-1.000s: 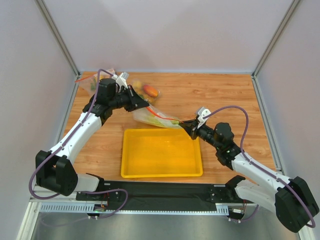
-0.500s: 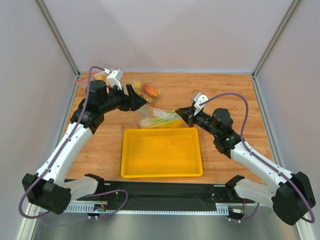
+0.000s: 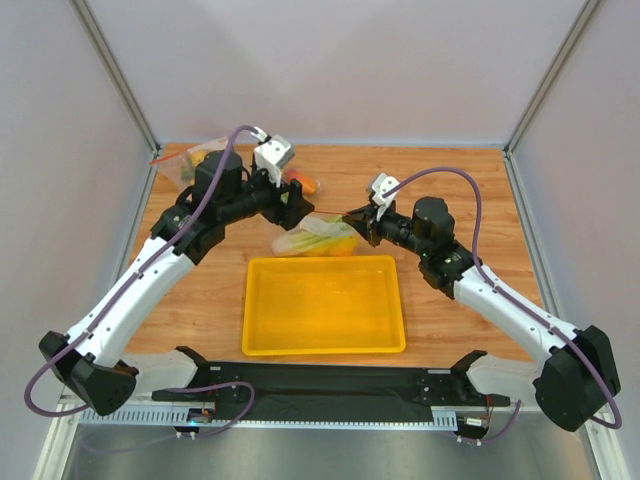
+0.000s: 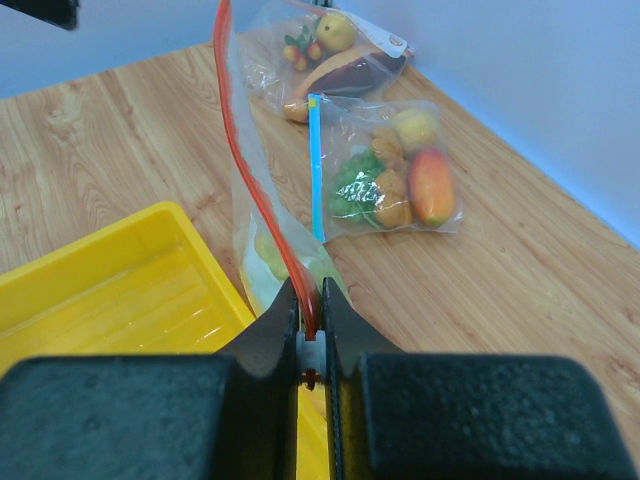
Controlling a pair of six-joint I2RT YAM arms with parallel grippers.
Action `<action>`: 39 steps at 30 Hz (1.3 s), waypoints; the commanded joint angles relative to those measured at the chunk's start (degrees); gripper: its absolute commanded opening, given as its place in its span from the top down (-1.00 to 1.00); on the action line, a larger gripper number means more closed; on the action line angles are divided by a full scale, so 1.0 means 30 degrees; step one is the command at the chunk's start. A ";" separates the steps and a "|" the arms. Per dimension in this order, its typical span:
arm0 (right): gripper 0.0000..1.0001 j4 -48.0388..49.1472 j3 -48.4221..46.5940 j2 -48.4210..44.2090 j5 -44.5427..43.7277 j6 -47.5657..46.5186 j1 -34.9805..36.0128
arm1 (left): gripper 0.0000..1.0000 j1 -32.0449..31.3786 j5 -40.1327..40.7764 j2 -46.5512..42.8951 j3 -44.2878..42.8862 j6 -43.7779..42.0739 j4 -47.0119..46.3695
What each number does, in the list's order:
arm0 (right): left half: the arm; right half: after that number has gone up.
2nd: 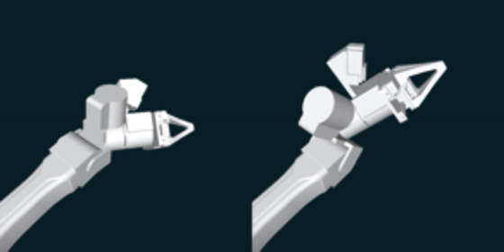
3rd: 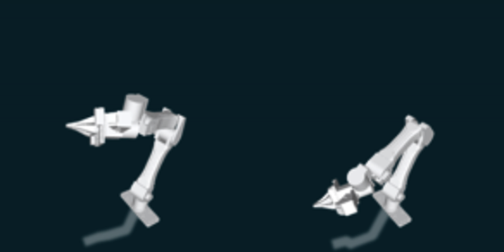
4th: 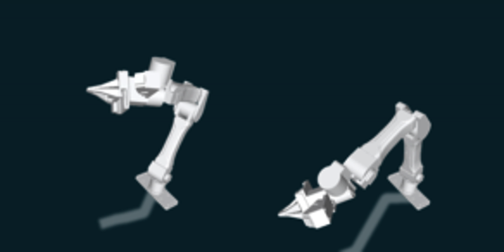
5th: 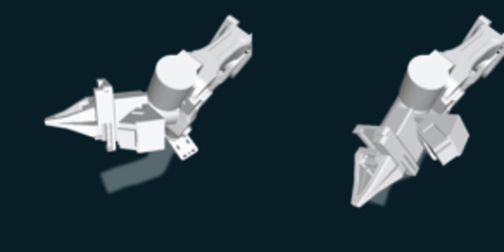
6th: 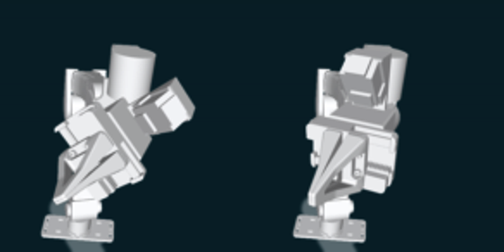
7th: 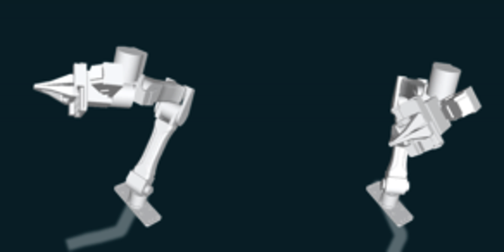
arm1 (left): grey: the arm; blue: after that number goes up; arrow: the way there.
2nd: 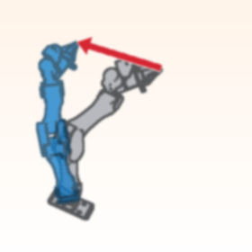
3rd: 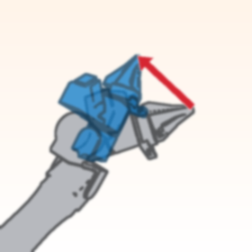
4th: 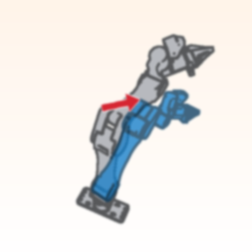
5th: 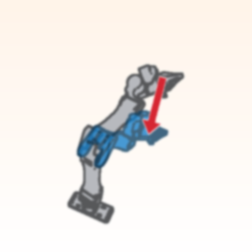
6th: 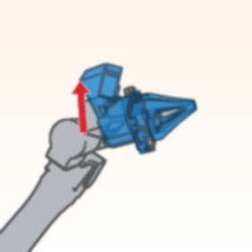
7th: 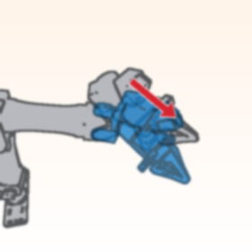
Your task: Open the zip-top bag and remove the fake food
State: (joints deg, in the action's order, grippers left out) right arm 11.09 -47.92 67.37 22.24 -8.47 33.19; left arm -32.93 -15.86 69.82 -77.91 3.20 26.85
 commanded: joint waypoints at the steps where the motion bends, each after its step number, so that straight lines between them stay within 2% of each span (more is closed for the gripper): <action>1: 0.99 -0.0414 -0.1339 0.0071 0.0935 -0.0575 0.0011 | -0.58 -0.1122 0.0218 0.0514 -0.1013 -0.4899 0.1304; 7: 0.99 -0.1323 -0.1926 0.0101 0.1785 -0.0575 0.0011 | -0.57 -0.1387 -0.2180 0.0719 -0.0807 -0.6896 0.1127; 21: 0.99 -0.1472 -0.2454 0.0247 0.2722 -0.0371 0.0011 | -0.57 -0.1739 -0.3122 0.3794 -0.0984 -0.6635 0.1245; 24: 0.99 -0.1296 -0.2425 0.0247 0.2870 -0.0195 0.0040 | -0.02 -0.1710 -0.3532 0.4176 -0.1012 -0.6284 0.1186; 28: 0.99 -0.1149 -0.2133 0.0043 0.2520 0.0127 0.0011 | 1.00 -0.1710 -0.3505 0.4499 -0.1159 -0.5874 0.1215; 30: 0.85 -0.1149 -0.1986 -0.0104 0.1995 0.0332 0.0040 | 1.00 -0.1710 -0.3678 0.4704 -0.1276 -0.5814 0.1361; 31: 0.69 -0.1207 -0.1782 -0.0308 0.1817 0.0362 0.0040 | 1.00 -0.1710 -0.3563 0.4734 -0.1276 -0.5639 0.1304; 32: 0.18 -0.1178 -0.1635 -0.0455 0.1612 0.0391 0.0040 | 1.00 -0.1710 -0.3504 0.4792 -0.1334 -0.5638 0.1303; 35: -0.37 -0.1119 -0.1020 -0.1128 0.0502 0.0479 -0.0018 | 1.00 -0.1681 -0.3182 0.4851 -0.1364 -0.5608 0.1391; 37: -0.51 -0.1207 -0.0669 -0.1509 0.0118 0.0479 -0.0251 | 1.00 -0.1681 -0.2948 0.4851 -0.1393 -0.5579 0.1421; 38: -0.67 -0.1236 -0.0493 -0.1627 -0.0029 0.0508 -0.0398 | 1.00 -0.1680 -0.2918 0.4909 -0.1394 -0.5550 0.1421; 39: -0.69 -0.1208 -0.0375 -0.1831 -0.0088 0.0509 -0.0515 | 1.00 -0.1651 -0.2975 0.4939 -0.1481 -0.5492 0.1479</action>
State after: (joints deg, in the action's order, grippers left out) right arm 5.23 -50.24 64.23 24.99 -7.14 32.73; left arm -37.85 -24.67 84.62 -79.35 -13.98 31.55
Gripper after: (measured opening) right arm 0.824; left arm 0.007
